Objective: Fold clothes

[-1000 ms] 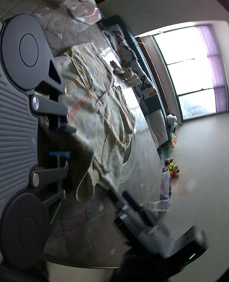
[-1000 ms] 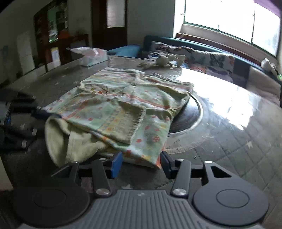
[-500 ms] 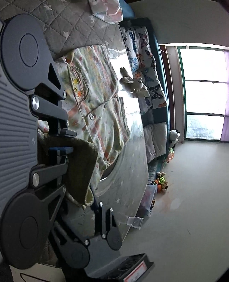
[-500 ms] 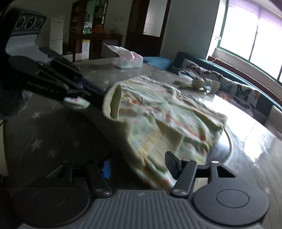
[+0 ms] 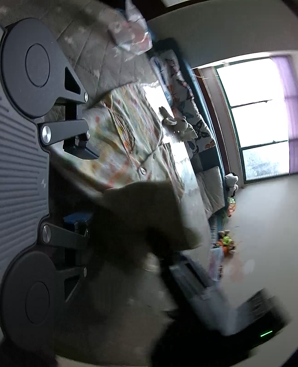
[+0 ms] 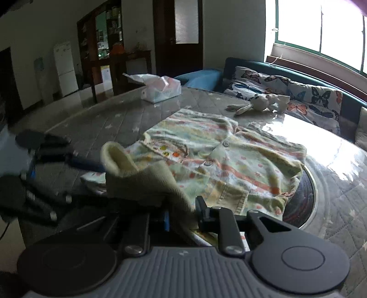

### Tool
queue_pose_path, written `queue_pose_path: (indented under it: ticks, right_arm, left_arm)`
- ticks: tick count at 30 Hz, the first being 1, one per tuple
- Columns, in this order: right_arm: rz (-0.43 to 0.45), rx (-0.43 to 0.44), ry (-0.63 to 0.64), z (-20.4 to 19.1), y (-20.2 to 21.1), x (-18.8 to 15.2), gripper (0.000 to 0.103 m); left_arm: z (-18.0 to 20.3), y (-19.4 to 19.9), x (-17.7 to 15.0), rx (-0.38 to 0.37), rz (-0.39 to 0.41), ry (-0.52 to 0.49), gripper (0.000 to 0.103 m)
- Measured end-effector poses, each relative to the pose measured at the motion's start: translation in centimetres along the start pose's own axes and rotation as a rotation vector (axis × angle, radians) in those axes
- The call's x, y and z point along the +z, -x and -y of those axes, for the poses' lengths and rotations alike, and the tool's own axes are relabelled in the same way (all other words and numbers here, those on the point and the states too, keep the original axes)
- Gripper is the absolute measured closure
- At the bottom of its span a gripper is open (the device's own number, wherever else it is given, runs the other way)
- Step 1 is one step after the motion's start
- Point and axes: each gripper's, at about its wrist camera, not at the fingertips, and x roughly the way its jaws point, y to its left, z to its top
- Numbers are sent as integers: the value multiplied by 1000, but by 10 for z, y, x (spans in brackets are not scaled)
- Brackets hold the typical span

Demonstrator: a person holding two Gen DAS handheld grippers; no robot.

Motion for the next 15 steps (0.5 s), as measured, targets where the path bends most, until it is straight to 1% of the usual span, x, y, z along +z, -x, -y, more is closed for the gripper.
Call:
queue_pose_path:
  ticks: [4, 5, 6, 7, 8, 9, 11, 15]
  right_arm:
    - [25, -8, 3, -1, 3, 5, 83]
    - [30, -12, 2, -1, 3, 6, 84]
    - [35, -16, 1, -2, 3, 6, 85]
    - [41, -18, -2, -2, 3, 6, 87]
    - [46, -20, -5, -2, 3, 5, 88]
    - [51, -22, -8, -2, 3, 4, 90]
    - [61, -25, -12, -5, 4, 1, 91]
    - [77, -16, -15, -9, 13, -4, 93]
  left_arm:
    - [3, -10, -7, 71, -31, -59, 52]
    - [2, -11, -9, 84, -33, -66, 56]
    - [0, -11, -10, 94, -33, -73, 66]
    - [-1, -11, -11, 104, -32, -80, 72]
    - [-3, -12, -12, 114, -32, -86, 83]
    - [-5, -11, -13, 123, -31, -93, 90]
    - [-7, -6, -12, 129, -14, -87, 93]
    - [-7, 8, -10, 138, 18, -74, 95]
